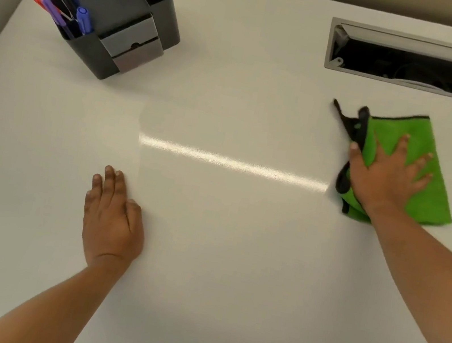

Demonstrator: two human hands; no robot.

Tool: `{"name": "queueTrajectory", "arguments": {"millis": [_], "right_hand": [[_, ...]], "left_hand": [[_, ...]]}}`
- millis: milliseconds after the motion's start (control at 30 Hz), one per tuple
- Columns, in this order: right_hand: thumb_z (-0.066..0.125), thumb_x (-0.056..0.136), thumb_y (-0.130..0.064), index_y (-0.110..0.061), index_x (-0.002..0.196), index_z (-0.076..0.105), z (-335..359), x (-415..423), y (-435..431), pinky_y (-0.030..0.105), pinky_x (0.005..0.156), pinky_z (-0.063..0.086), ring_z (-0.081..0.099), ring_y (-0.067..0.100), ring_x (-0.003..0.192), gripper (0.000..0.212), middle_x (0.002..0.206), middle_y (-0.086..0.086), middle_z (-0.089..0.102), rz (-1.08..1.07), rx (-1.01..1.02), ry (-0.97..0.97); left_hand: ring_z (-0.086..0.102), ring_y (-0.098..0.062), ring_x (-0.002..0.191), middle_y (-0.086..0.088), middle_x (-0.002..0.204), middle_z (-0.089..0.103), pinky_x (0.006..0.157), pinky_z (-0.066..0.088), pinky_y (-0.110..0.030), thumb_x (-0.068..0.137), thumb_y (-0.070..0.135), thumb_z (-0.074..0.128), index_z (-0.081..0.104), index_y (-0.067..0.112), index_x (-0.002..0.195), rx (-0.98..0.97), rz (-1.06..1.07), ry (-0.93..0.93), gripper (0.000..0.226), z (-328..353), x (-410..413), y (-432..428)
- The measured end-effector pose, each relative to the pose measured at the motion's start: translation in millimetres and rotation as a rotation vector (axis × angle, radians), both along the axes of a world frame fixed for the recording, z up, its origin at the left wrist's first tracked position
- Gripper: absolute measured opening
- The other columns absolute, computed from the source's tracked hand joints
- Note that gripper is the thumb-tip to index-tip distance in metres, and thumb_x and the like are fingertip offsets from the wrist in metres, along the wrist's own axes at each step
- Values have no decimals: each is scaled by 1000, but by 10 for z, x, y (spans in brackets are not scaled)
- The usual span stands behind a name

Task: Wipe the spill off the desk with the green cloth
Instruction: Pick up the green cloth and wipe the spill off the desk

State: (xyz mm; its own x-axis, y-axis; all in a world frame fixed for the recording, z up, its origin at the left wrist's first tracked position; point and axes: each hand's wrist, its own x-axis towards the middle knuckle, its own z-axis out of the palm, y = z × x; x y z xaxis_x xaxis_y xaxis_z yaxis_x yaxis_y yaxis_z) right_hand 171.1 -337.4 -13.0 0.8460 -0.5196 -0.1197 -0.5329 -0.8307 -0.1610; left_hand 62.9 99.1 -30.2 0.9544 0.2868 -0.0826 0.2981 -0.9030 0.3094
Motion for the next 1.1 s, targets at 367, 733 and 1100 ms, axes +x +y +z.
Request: {"name": "queueTrajectory", "arguments": {"millis": [367,733,1100], "right_hand": [[9,93,-77,-54,151,24,30,-605,1011,72,115,9,6,51,150,64,168,-1,18,495,-31,52],[25,97,-72,-56,149,30,-16,-1429,1466,80,109,9,1,53,150,55,165,-5,26,848,-36,27],[34,97,-69,-53,150,31,170,-1198,1195,78,111,6,1,50,151,55,166,-8,24,1529,-107,127]], "left_hand": [[3,-20,150,-2,163,12,121,4,-38,93,33,16,17,13,153,4,-20,16,63,25,-5,6],[4,-26,150,-9,162,12,121,4,-39,93,33,14,17,7,152,23,-53,40,65,43,-11,17],[2,-27,150,-10,163,9,121,4,-41,96,32,16,14,6,153,-6,-74,61,62,109,-33,9]]}}
